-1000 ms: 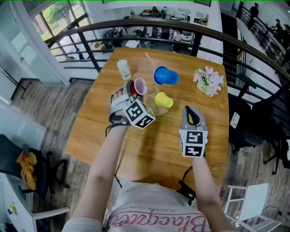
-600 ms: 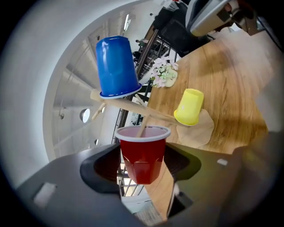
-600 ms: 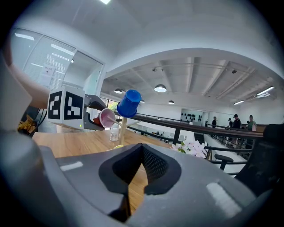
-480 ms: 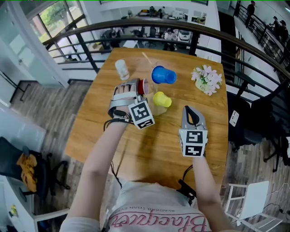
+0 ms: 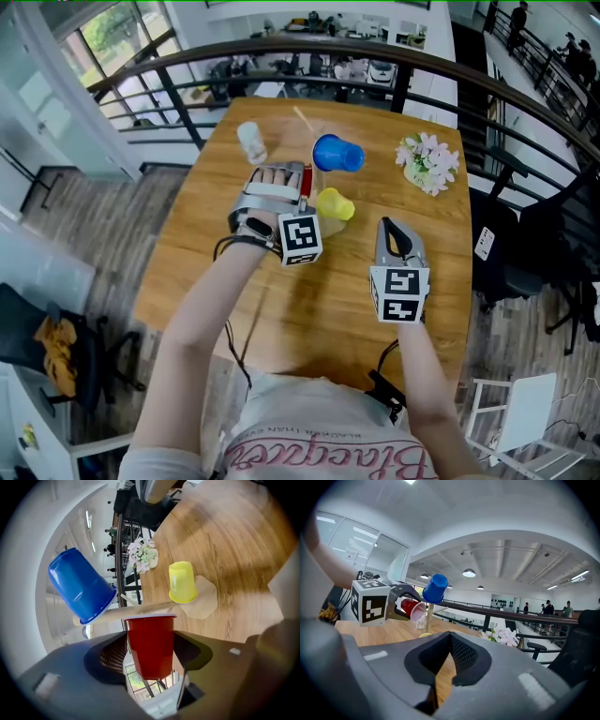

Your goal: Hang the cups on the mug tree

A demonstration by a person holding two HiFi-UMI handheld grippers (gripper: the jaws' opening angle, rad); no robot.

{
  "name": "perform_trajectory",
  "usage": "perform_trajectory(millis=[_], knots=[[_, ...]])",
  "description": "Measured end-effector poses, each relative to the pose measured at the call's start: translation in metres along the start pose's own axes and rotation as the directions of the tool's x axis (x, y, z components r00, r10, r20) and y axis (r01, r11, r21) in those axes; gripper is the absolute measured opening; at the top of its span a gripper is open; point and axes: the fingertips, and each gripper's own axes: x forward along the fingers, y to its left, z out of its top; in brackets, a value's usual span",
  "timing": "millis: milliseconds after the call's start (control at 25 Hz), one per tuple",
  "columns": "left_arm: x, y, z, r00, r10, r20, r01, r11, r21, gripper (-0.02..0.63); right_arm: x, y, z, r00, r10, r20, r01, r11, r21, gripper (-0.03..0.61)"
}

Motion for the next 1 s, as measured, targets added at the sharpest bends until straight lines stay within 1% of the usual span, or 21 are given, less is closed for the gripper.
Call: perform_trajectory(millis=[80, 160, 360, 600, 760, 880, 1000], knots=[[0.001, -0.002, 0.003, 1.0, -0.009, -0.005, 0.009, 0.999, 0.04, 0.308, 0.0, 0.001, 0.001, 1.0, 0.002, 0.003, -0.002, 1.0, 0.001, 0.002], [0.002, -0.005, 0.006, 1.0, -0.02, -0.009, 0.021, 0.998, 0.058, 0.318, -0.001, 0.001, 0.002, 1.0, 0.005, 0.009, -0.005, 1.0, 0.0, 0.002], [0.0, -0.008, 0.011, 0.999, -0.046, -0.001, 0.046, 0.999, 0.02, 0.344, -0.002, 0.002, 0.003, 1.0, 0.008, 0.007, -0.008, 1.0, -0.003, 0.002], [-0.009, -0.001, 0.008, 0.999, -0.045, 0.001, 0.045, 0.996, -0.075, 0.396, -0.005, 0.004, 0.008, 1.0, 0.027, 0.017, -0.026, 0.999, -0.019, 0.002], [-0.02, 0.005, 0.001, 1.0, -0.023, 0.006, 0.023, 0.99, -0.137, 0.414, -0.009, 0.009, 0.015, 0.999, 0.041, 0.029, -0.04, 0.998, -0.038, 0.002], [-0.029, 0.009, -0.004, 1.0, -0.015, 0.017, 0.018, 0.982, -0.189, 0.42, -0.014, 0.013, 0.022, 0.999, 0.038, 0.038, -0.036, 0.998, -0.052, 0.002], [-0.039, 0.012, -0.009, 0.999, -0.007, 0.037, 0.016, 0.968, -0.251, 0.424, -0.018, 0.016, 0.03, 0.999, 0.022, 0.049, -0.019, 0.998, -0.053, 0.002]])
